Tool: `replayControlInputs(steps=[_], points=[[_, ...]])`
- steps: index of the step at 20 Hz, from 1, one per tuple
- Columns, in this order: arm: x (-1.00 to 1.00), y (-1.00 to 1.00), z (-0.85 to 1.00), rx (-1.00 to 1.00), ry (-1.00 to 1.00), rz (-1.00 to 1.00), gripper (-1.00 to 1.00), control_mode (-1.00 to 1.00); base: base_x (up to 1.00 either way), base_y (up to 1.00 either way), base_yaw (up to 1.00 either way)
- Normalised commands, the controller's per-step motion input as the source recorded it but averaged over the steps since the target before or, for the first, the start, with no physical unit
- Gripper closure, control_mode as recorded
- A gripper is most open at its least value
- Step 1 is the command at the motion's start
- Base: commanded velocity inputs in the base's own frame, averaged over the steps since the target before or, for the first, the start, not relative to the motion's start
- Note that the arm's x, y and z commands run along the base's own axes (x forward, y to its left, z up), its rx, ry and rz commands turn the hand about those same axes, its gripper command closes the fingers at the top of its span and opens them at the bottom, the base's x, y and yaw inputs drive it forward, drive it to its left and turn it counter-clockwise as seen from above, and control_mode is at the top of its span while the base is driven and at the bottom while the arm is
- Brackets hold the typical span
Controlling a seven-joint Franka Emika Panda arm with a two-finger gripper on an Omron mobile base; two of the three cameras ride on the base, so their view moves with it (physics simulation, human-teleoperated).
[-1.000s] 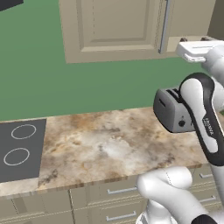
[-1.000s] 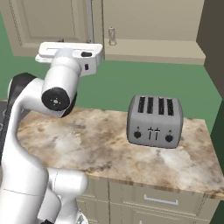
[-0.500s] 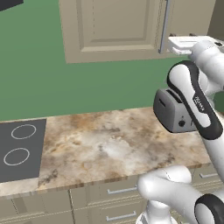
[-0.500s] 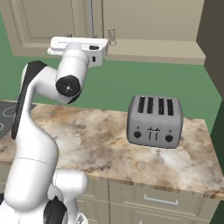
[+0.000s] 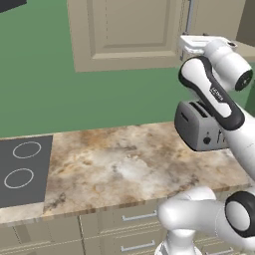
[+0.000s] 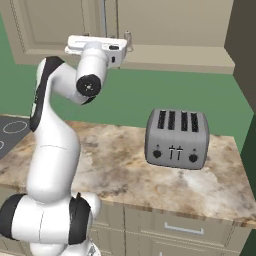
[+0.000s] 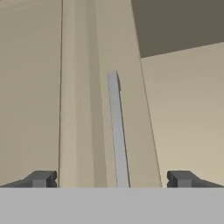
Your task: Get the candle and the wine from the cabinet and move them to the dining counter.
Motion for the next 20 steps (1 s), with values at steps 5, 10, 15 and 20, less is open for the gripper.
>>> replayControlInputs(steps=[5,10,15,20], points=[[0.63,0.00,0.00,0.02,-0.01,0.00,-1.00,-1.00,0.00,0.00,0.00],[0.43,-0.09,0.00,0.01,0.00,0.02,-1.00,-1.00,0.00,0.00,0.00],[0.31,-0.13,0.00,0.00,0.00,0.05,-1.00,-1.00,0.00,0.00,0.00],[0.17,-0.08,0.00,0.00,0.00,0.04,-1.00,-1.00,0.00,0.00,0.00]])
